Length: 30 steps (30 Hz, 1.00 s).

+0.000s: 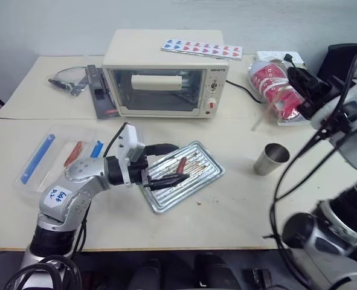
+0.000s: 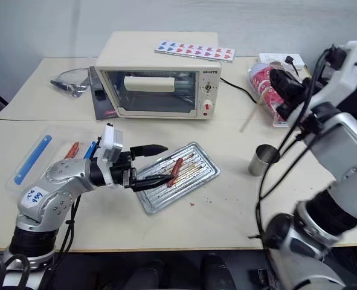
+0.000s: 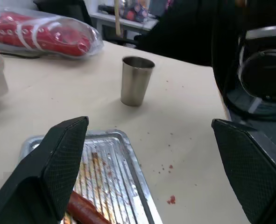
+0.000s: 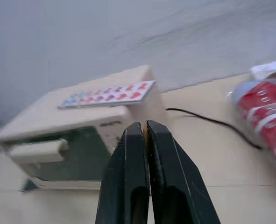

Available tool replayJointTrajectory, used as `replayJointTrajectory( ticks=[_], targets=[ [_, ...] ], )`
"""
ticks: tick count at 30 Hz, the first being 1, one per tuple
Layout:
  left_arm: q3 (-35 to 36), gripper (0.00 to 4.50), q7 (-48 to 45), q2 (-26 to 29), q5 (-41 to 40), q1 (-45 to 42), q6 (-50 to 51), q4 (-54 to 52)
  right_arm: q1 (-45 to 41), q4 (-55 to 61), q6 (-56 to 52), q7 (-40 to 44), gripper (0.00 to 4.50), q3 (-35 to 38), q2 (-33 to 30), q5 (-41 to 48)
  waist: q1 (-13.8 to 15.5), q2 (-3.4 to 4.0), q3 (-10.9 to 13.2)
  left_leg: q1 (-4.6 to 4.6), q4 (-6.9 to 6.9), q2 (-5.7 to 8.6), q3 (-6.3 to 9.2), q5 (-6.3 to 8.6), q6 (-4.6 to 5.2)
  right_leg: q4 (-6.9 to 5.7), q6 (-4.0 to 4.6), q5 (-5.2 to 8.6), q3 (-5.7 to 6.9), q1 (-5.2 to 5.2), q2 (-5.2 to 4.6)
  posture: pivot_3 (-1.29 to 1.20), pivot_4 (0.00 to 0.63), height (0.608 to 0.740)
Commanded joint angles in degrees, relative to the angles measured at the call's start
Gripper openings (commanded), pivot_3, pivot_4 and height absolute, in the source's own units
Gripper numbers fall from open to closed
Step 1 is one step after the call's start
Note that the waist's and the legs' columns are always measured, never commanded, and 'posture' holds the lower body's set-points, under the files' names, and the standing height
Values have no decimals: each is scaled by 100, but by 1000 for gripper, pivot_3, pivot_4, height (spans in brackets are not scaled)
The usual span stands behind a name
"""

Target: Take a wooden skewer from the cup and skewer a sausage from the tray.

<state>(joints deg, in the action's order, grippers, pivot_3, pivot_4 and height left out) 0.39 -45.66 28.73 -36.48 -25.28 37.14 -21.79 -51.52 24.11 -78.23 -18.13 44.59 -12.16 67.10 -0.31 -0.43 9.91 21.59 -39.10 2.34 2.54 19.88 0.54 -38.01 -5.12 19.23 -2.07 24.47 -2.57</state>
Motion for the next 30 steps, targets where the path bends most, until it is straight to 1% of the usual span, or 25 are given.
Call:
replayJointTrajectory(
  ticks=[1,3,5,8,14,23,25,26,30],
  targets=[
    [-53,4500,509,-463,328,-455,-451,234,94,-253,928,-1842,37,-330,683,1969,5,0,0,1,0,0,2,0,0,1,0,0,2,0,-1,0,150,740],
    [-123,4500,707,-718,496,-607,-629,435,297,-294,1510,-2589,37,-717,880,2769,-10,0,0,6,0,3,-1,-1,2,2,0,0,3,4,-2,0,150,740],
    [-171,4500,840,-907,667,-678,-823,597,451,-276,2137,-3160,37,-1077,908,3481,-45,1,0,7,0,4,-2,-1,2,3,0,0,4,5,-2,0,150,740],
    [-235,4500,1015,-1129,917,-720,-1113,785,665,-198,2772,-3559,37,-1555,759,4016,-140,1,-1,11,0,4,0,-1,3,5,0,0,8,7,-3,0,150,740],
    [-307,4500,1164,-1409,1083,-726,-1333,856,976,-32,3619,-3680,37,-2267,339,4401,-182,2,-1,12,2,-2,-2,-1,3,4,0,0,7,8,1,0,150,740],
    [-300,4500,1340,-1616,779,-512,-1027,291,1171,-12,4331,-3350,37,-2817,-58,4327,-146,2,-1,13,1,-2,-2,-1,5,7,0,0,5,6,1,0,150,740],
    [-255,4099,1458,-1692,767,-445,-1033,247,1207,-20,4438,-3282,0,-2891,-117,4297,-142,2,-1,14,0,-2,-2,-1,5,7,-1,0,5,6,1,0,150,740],
    [-238,4014,1520,-1730,762,-409,-1029,228,1221,-19,4488,-3253,0,-2925,-145,4289,-140,2,-1,14,0,-2,-2,-1,5,7,-1,0,5,6,1,0,150,740],
    [-256,2955,1681,-1849,712,-287,-954,89,1254,-15,4646,-3158,0,-3036,-217,4261,-136,1,-1,14,0,-3,-2,-1,5,8,-1,0,5,6,1,0,150,740]
  ],
)
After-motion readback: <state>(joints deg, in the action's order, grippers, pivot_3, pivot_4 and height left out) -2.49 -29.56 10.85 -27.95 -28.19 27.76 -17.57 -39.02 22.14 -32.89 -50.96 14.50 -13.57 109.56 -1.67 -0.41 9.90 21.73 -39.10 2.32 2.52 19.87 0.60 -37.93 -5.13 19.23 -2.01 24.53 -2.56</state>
